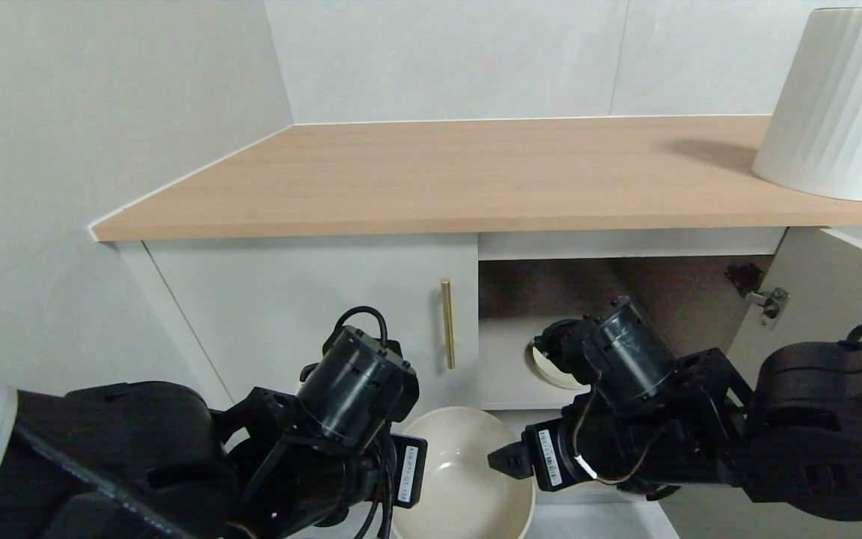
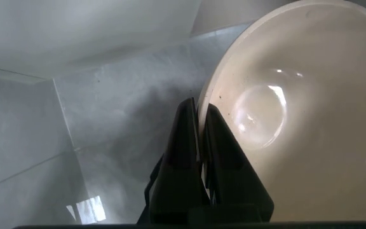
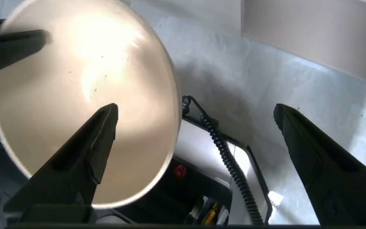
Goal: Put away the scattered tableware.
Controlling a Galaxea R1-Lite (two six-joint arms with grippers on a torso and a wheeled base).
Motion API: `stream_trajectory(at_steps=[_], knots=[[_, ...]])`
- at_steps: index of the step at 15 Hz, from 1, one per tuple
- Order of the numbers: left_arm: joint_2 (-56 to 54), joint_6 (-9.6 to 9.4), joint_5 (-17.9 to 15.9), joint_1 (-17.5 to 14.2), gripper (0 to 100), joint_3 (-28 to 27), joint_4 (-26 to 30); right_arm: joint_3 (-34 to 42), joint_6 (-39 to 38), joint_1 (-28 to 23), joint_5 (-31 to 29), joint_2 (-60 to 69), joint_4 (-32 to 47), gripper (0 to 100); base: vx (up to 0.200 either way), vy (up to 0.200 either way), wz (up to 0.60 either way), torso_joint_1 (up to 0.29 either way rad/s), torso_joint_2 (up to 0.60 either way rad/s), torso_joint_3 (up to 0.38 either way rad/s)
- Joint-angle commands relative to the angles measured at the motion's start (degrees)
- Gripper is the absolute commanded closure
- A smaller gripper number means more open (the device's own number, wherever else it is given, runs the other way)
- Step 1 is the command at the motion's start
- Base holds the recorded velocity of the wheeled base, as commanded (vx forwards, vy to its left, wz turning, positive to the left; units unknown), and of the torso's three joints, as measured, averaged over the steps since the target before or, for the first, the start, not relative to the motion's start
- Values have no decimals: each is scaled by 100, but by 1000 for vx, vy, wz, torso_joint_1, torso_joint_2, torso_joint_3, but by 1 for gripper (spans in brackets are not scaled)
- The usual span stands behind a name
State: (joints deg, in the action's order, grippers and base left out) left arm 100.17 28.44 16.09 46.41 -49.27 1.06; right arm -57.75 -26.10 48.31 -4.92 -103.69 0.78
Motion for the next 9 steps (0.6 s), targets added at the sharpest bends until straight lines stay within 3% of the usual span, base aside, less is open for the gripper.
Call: stream_trajectory(at_steps=[1,6,7,9], knots=[[-24,4,-1,0,100,-3,-1,-17,0,3,0,-125,1,0,0,0,0,0,0,0],[3,4,-1,8,100,-3,-1,-17,-9,3,9,-239,-8,0,0,0,0,0,0,0],[11,4,-1,8,100,-3,8,-17,-9,3,0,-239,-8,100,0,0,0,0,0,0],[29,-5,-1,8,100,-3,-1,-9,-9,3,0,-230,-60,100,0,0,0,0,0,0]])
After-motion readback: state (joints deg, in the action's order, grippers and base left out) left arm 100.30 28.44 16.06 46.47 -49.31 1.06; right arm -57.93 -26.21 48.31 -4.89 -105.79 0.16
